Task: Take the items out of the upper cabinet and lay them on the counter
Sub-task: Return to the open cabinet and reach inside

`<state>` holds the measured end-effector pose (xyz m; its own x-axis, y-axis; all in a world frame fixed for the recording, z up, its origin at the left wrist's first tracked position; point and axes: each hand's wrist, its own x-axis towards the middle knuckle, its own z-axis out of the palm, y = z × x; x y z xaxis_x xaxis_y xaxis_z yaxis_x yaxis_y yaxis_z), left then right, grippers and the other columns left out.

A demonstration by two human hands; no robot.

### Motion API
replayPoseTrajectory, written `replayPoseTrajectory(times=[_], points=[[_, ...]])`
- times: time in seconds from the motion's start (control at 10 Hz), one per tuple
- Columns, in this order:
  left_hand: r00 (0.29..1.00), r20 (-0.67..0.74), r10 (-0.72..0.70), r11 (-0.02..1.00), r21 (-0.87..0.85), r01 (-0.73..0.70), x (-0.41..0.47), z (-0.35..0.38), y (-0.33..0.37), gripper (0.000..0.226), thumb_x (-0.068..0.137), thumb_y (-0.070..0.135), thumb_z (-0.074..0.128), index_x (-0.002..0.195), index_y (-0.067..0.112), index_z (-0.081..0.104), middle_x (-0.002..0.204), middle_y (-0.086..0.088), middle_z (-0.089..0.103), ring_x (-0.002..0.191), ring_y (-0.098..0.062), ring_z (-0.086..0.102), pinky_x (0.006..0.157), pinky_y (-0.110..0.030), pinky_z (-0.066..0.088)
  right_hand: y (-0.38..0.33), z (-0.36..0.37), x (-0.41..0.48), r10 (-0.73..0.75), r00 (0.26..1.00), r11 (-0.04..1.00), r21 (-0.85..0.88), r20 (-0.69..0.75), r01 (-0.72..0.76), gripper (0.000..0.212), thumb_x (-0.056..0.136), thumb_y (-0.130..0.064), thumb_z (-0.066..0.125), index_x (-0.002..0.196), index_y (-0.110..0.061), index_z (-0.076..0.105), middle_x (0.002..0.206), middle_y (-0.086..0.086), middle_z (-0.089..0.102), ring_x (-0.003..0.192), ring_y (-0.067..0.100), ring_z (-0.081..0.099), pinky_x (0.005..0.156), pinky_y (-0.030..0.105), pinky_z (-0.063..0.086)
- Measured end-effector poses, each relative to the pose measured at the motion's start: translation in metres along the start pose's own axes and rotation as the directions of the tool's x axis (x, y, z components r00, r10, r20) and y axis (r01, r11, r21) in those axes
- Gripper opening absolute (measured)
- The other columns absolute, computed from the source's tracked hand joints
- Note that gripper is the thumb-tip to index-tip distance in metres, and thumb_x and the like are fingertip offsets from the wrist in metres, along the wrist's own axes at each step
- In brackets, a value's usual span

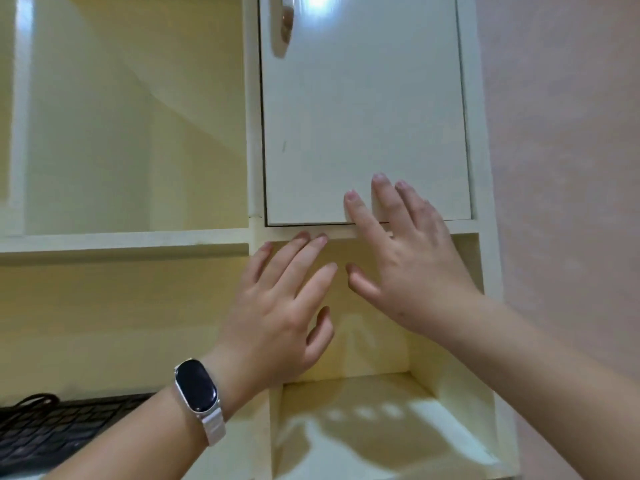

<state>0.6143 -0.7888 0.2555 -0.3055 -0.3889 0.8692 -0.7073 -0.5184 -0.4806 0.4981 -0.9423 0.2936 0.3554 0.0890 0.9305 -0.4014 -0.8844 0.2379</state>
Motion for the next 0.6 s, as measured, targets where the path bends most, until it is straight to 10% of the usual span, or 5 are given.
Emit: replayPoseTrajectory(times=[0.3,0.6], points=[[0.998,0.062,-0.002,1.0,0.017,0.001,0.0,-0.005,0.0,0.048,0.074,0.03,0.063,0.119,0.012,0.066,0.145,-0.012,0.047,0.138,-0.028,0.04,0.11,-0.052,0.03,-0.005,-0.006,0.007,0.022,0.986,0.998,-0.069,0.167,-0.011,0.083,0.092,-0.054,0.045,0.155,-0.031,-0.004,0.164,0.009,-0.006,0.149,0.032,-0.001,0.119,0.049,0.006],[0.982,0.163,-0.099,0.994,-0.022,0.103,-0.011,-0.037,0.031,0.046,0.082,0.033,0.058,0.124,0.013,0.064,0.137,-0.011,0.055,0.131,-0.03,0.047,0.107,-0.051,0.034,0.004,-0.038,-0.049,-0.019,0.981,1.0,0.021,0.194,0.015,0.063,0.085,-0.055,0.04,0.134,-0.019,0.056,0.141,0.015,0.052,0.129,0.036,0.047,0.102,0.051,0.038]])
